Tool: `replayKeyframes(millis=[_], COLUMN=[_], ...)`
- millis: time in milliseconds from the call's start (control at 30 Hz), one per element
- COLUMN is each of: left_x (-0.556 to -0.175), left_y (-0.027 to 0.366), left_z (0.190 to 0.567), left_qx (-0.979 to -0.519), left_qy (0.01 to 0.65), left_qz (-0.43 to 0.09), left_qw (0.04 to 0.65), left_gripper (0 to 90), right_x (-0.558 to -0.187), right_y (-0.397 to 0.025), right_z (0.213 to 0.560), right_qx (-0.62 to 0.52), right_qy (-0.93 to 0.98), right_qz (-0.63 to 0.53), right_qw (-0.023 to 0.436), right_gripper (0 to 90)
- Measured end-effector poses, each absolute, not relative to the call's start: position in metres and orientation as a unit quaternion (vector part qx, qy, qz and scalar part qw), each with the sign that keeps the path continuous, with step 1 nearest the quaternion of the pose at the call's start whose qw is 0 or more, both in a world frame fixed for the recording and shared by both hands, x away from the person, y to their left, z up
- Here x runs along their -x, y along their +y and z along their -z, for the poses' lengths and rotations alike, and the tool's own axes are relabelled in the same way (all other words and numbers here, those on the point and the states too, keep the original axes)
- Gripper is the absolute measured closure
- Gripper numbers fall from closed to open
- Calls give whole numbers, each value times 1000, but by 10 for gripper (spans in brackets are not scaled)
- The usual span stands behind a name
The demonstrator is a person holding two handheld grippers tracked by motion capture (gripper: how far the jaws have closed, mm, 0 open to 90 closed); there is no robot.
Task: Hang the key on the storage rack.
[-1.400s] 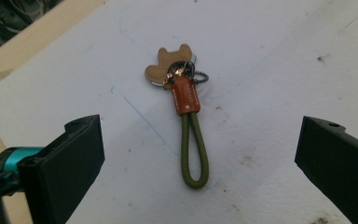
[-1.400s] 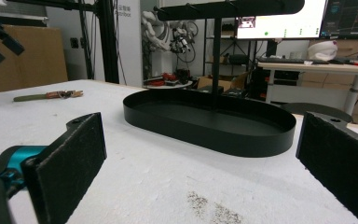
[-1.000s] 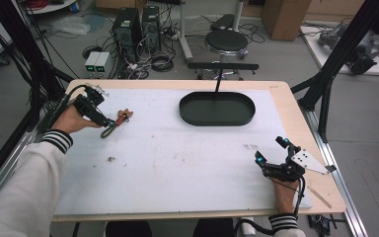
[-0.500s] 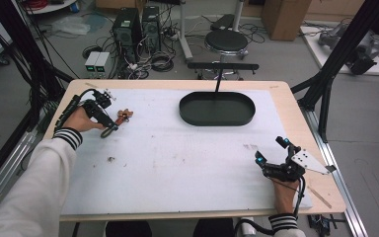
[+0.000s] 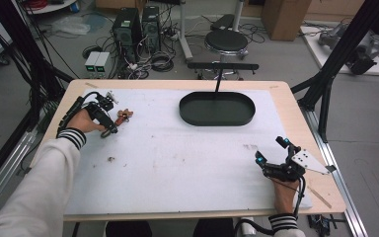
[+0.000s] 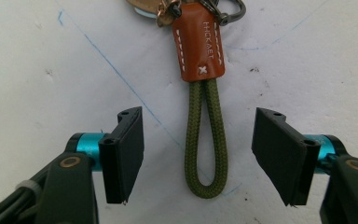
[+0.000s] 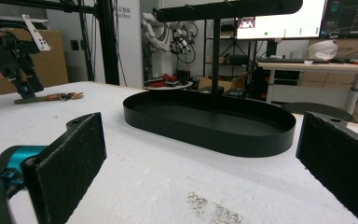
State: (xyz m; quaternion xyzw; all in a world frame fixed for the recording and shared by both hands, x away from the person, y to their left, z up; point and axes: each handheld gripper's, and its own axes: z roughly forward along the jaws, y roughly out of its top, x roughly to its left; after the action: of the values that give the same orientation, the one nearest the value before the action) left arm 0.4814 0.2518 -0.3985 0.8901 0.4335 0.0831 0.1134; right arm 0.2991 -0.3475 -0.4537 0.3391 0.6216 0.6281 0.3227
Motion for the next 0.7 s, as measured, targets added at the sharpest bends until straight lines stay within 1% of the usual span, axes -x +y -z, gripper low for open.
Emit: replayKeyframes(millis=[233,333,433,633,700], left_x=[-482,-482,-483,-483,-483], left_y=[250,250,250,250,250], left_z=[400,401,402,402,402], left_qx=[-885,-884,-883,-880,-879], left_qy=[448,452,455,462,464], left_qz=[-68,-62,-59,-54,-51], left_qw=[103,99,100,97,95], left_gripper=[451,507,515,568,617], right_x=[-299,-299,-299,-299,-299], right_y=[-348,-348,-348,-348,-348], right_z=[454,454,454,454,454], right_qx=[-339,-338,-339,-339,-339], right_qy=[622,622,622,621,621], right_qz=[-628,-628,-628,-629,-629], right_qw=[322,324,322,321,322], right_gripper=[4,4,5,4,4])
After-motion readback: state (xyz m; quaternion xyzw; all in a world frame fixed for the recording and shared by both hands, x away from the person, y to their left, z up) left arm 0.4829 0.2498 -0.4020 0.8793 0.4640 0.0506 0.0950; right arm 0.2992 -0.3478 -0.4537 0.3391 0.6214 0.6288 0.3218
